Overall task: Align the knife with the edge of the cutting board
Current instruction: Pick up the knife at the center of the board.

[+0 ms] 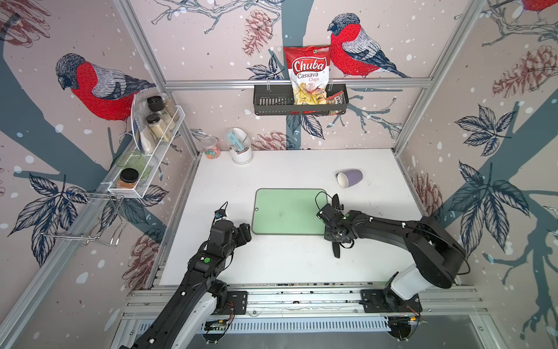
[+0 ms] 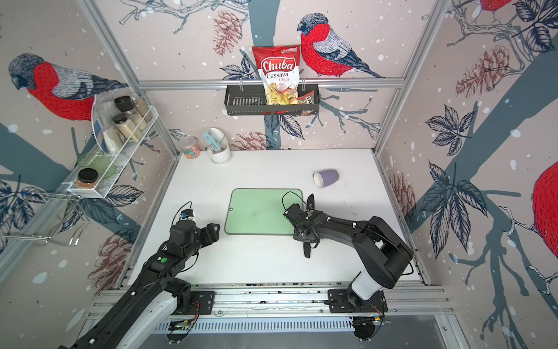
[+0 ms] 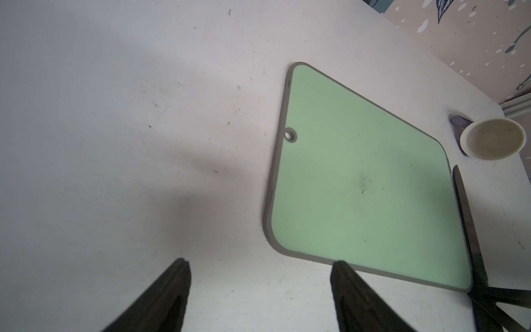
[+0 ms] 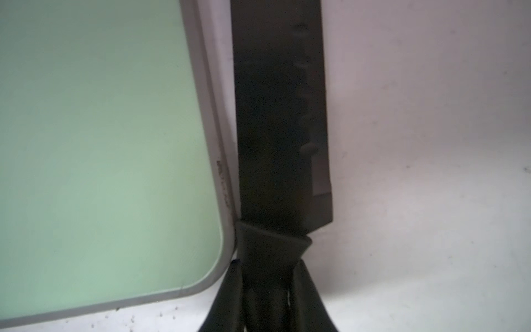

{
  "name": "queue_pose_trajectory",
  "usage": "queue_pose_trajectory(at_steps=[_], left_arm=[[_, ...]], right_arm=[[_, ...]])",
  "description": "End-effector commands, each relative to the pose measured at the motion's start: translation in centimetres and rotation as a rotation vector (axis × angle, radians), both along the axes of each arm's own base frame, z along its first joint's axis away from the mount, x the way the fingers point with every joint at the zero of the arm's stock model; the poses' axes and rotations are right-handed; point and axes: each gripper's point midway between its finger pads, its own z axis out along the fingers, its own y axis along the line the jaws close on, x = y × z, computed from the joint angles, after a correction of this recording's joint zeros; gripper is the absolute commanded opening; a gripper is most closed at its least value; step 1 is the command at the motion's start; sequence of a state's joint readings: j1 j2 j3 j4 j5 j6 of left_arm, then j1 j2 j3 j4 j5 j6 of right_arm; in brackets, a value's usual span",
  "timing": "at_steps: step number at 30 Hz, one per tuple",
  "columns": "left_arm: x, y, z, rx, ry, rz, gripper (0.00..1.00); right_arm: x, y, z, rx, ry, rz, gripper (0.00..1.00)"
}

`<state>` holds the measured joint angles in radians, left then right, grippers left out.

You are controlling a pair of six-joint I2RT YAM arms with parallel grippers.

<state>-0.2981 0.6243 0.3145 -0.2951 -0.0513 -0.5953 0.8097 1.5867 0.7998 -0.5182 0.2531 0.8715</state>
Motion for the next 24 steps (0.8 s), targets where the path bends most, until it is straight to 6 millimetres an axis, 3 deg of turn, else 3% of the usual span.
queue_pose_trajectory(at_steps=[1, 6, 12, 17, 24], left_arm=[[0.3, -0.2, 0.3, -0.006, -0.017, -0.005, 0.79], [0.3, -0.2, 0.3, -0.008, -0.017, -0.007, 0.79], [0.3, -0.2, 0.3, -0.007, -0.016, -0.006, 0.79], [0.3, -0.1, 0.3, -0.002, -0.018, -0.003, 0.79], [0.5, -0.1, 0.4, 0.001, -0.022, -0.001, 0.79]], right_arm=[[-2.0, -2.3, -0.9, -0.06, 0.07, -0.04, 0.12], [-2.1, -2.7, 0.0, -0.029, 0.039, -0.051, 0.04], [-1.5, -1.8, 2.4, 0.002, -0.018, -0.031, 0.0], [-1.2, 0.0, 3.7, -0.01, -0.051, 0.014, 0.0], [-0.5, 3.0, 3.5, -0.025, -0.054, 0.074, 0.0]])
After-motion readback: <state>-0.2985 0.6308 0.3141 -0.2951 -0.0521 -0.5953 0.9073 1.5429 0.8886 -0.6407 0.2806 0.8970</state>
